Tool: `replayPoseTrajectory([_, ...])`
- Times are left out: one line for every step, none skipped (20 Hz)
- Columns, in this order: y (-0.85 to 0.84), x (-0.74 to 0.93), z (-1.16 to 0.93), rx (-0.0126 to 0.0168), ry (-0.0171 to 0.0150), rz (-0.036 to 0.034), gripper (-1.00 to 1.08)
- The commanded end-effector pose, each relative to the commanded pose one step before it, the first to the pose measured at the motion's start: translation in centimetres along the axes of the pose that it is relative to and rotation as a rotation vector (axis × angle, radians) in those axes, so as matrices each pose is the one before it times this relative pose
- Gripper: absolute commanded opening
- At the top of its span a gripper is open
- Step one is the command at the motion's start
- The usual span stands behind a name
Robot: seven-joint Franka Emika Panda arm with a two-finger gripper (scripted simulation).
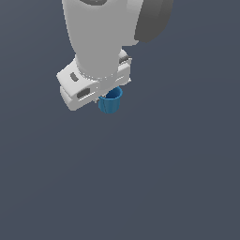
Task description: Pick up the object and move it to a goal position.
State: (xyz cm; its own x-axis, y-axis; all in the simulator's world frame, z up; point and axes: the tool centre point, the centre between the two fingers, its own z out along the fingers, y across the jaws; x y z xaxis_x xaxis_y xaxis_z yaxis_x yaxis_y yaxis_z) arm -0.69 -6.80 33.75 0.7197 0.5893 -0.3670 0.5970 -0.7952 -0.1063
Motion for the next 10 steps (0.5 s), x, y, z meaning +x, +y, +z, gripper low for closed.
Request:
replayPoseTrajectory([0.339,-0.835,-1.653,-0.00035,0.00039,-0.00037,-1.0])
replayPoseTrajectory([0.097,-0.223,-0.504,-0.00058,-0.00037,0.00002,-1.0])
replayPoseTrajectory([0.118,-0.213,-0.439,0.0,0.0,0.0,-1.0])
replayPoseTrajectory([0.109,-0.188,-0.392,0.0,0.0,0.0,-1.0])
replayPoseTrajectory([0.099,-0.166,-0.35,0.0,0.0,0.0,-1.0])
replayPoseTrajectory([0.089,-0.147,-0.311,0.0,0.0,0.0,-1.0])
replayPoseTrajectory([0.079,-0.129,-0.274,0.0,0.0,0.0,-1.0])
replayPoseTrajectory([0.035,-0.087,-0.253,-0.00058,-0.00036,-0.00013,-1.0])
replayPoseTrajectory([0.061,-0.096,-0.206,0.0,0.0,0.0,-1.0])
replayPoseTrajectory([0.053,-0.08,-0.173,0.0,0.0,0.0,-1.0])
